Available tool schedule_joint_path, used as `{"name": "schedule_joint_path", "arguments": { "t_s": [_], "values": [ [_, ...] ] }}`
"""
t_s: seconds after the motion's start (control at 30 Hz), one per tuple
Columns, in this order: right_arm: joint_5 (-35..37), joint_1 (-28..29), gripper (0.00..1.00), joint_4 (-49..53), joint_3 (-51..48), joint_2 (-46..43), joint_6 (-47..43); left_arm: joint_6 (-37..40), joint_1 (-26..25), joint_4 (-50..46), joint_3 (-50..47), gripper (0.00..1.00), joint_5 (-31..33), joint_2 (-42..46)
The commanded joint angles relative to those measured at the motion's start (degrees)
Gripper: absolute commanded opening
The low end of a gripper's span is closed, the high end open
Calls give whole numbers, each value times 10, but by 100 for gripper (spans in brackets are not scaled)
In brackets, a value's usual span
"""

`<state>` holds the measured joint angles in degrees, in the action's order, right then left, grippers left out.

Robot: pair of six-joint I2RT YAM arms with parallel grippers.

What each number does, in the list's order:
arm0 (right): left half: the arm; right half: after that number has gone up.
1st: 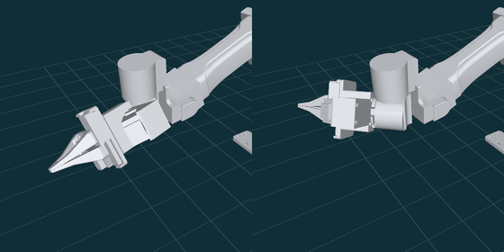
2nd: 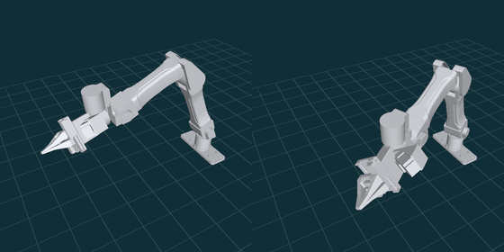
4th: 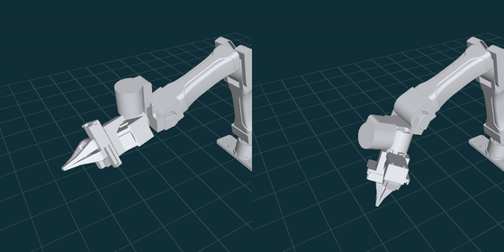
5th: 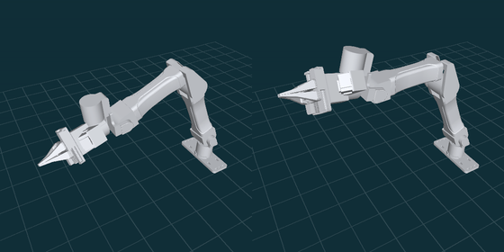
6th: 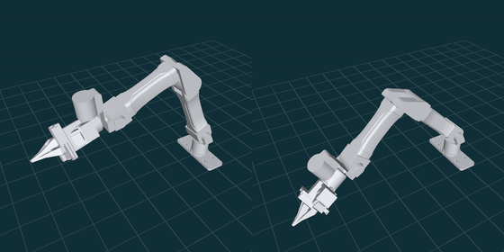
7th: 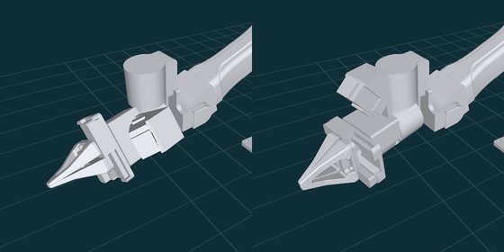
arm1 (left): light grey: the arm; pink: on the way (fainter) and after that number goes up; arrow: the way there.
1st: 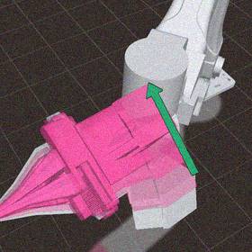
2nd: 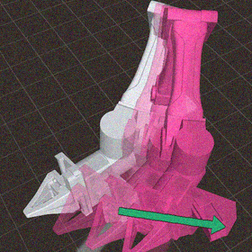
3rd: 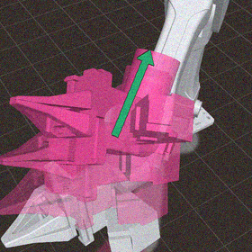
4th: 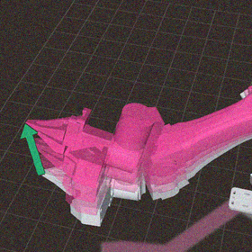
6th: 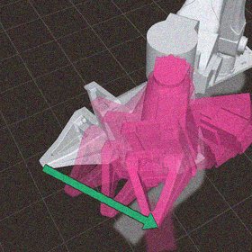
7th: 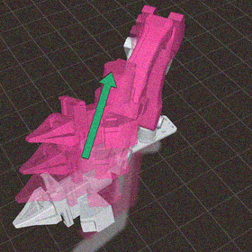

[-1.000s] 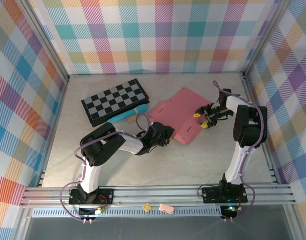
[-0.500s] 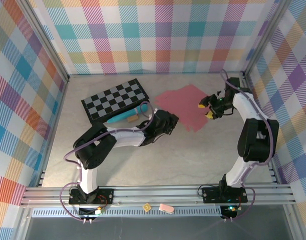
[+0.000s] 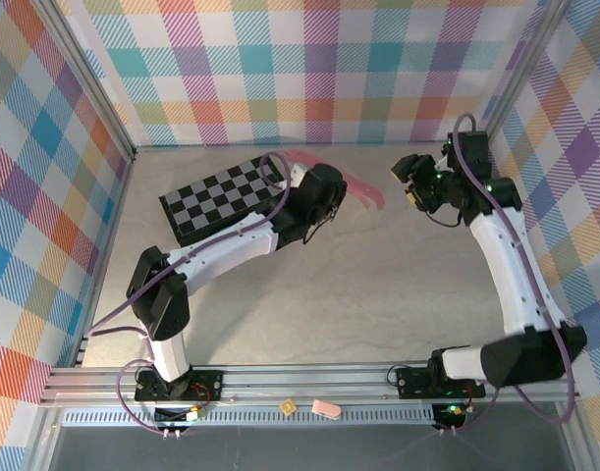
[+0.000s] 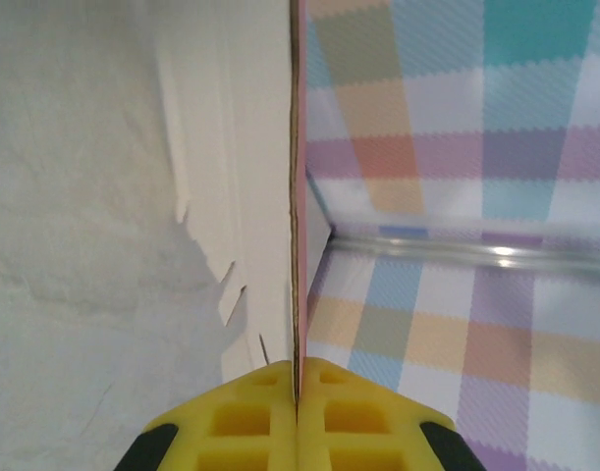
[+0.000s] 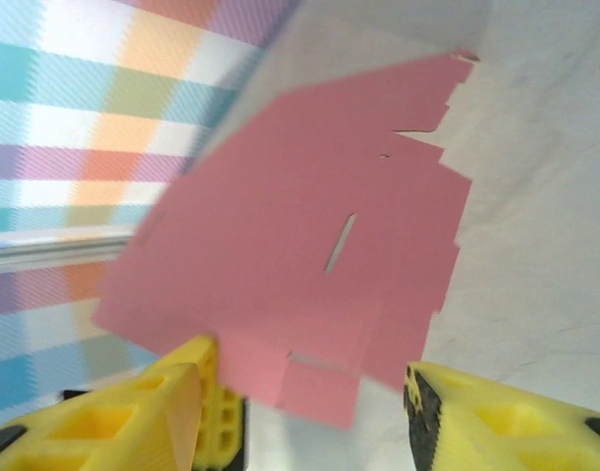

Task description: Fold the paper box

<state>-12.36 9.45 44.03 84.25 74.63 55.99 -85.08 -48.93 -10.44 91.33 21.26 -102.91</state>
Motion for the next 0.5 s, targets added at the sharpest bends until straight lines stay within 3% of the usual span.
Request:
{"name": "schedule_joint_path", "arguments": {
  "t_s": [0.0,0.23,0.47],
  "values": [
    [23,36,60,-82,-59,-40,162,-43,5,-87,19,0,64,18],
    [24,84,67,-220,-144,-55,409,-102,12,-29,20,0,64,15],
    [61,118,72,-296,-187,-35,500,-128,14,5,5,0,56,22]
  ]
}}
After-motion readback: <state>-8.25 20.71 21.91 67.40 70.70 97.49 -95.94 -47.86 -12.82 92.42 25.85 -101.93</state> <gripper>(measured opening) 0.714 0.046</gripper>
